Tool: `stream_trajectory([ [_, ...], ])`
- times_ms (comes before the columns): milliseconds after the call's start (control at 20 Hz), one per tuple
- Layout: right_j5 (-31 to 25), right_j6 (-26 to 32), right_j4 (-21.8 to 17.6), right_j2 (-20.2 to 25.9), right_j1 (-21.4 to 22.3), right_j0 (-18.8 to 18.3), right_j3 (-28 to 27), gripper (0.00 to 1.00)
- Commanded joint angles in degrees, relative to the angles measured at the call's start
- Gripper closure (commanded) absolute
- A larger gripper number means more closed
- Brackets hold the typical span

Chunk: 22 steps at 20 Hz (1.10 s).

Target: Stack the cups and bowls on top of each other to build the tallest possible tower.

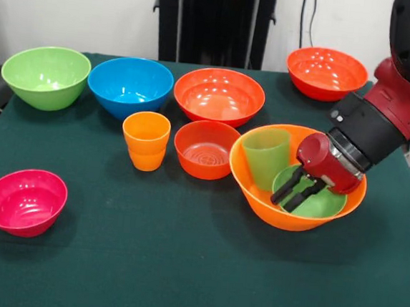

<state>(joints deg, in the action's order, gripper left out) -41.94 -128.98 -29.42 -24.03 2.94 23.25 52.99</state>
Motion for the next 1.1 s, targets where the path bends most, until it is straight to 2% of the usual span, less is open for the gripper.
stream_trajectory([
  [50, 13.5, -11.9, 6.6, 12.7, -6.8, -3.6, 5.2, 1.00],
  [400, 14.5, -9.5, 8.3, 12.7, -6.2, -4.5, 6.0, 1.00],
  [650, 17.5, -3.4, 10.5, 17.5, -2.0, -8.5, 11.6, 1.00],
  [750, 20.3, 0.9, 11.1, 22.1, 0.8, -12.4, 15.8, 1.00],
  [900, 21.6, 9.1, 12.6, 32.5, 4.7, -21.5, 23.0, 1.00],
  [1050, 23.4, 14.3, 11.0, 40.2, 6.0, -29.3, 29.8, 1.00],
  [1100, 22.3, 15.7, 11.1, 42.4, 6.3, -31.5, 31.1, 1.00],
])
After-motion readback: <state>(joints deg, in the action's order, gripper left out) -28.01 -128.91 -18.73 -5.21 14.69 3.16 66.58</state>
